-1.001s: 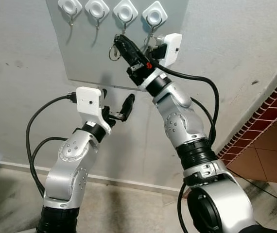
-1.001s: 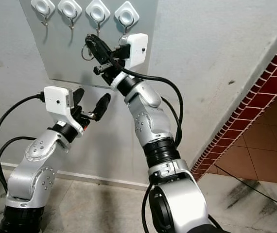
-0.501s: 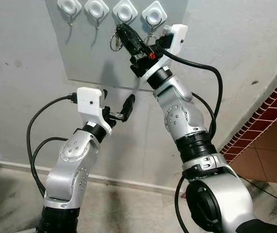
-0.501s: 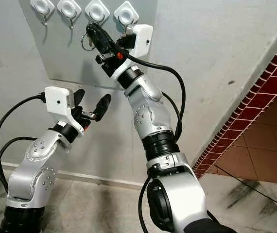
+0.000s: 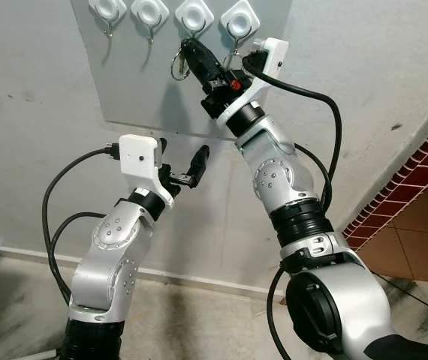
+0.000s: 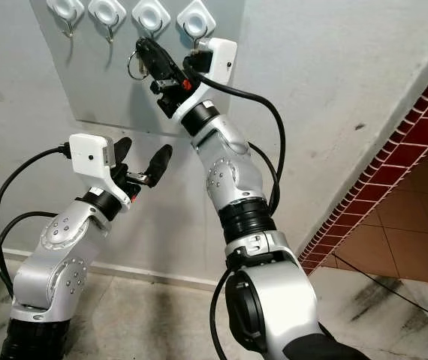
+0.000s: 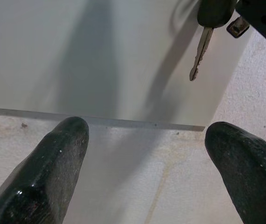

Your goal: Hang keys on a hook

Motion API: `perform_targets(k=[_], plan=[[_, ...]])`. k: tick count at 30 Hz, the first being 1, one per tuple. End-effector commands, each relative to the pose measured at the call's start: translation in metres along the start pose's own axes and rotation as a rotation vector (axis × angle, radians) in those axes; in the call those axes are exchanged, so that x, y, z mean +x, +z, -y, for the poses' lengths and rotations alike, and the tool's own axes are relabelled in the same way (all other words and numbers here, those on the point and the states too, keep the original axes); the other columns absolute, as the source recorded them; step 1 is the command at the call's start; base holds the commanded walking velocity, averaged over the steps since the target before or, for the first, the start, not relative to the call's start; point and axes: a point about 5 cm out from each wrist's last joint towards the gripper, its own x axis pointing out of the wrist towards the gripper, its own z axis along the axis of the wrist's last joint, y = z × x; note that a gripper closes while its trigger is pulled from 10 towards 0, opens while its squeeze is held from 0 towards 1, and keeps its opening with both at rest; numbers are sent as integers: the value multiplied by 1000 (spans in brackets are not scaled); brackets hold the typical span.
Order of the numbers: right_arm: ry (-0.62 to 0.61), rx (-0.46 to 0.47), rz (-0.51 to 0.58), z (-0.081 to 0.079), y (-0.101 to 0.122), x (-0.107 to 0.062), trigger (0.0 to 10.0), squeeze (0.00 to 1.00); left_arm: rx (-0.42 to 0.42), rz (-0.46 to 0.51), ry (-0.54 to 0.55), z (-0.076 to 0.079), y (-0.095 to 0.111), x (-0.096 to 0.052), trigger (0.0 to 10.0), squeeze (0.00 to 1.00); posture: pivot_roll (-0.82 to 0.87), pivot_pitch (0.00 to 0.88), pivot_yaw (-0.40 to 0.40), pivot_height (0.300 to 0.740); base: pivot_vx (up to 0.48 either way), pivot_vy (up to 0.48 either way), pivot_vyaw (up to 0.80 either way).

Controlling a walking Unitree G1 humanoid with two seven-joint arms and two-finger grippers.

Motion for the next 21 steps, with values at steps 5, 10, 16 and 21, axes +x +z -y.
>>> perform_targets(k=[5,10,16,21], plan=[[-28,67,16,0,-1,3,10000,0,-8,10,-3,2,3,-1,10000,0,29,83,-43,740,0,0,0],[-46,96,25,3,-1,1,10000,0,-13,11,-3,2,4,-1,10000,0,29,84,-44,740,0,0,0],[-64,149,36,5,-2,1,10000,0,-19,10,-1,2,4,-1,10000,0,29,86,-44,740,0,0,0],[-72,200,47,6,-2,0,10000,0,-21,9,2,2,4,-1,10000,0,31,89,-46,740,0,0,0]])
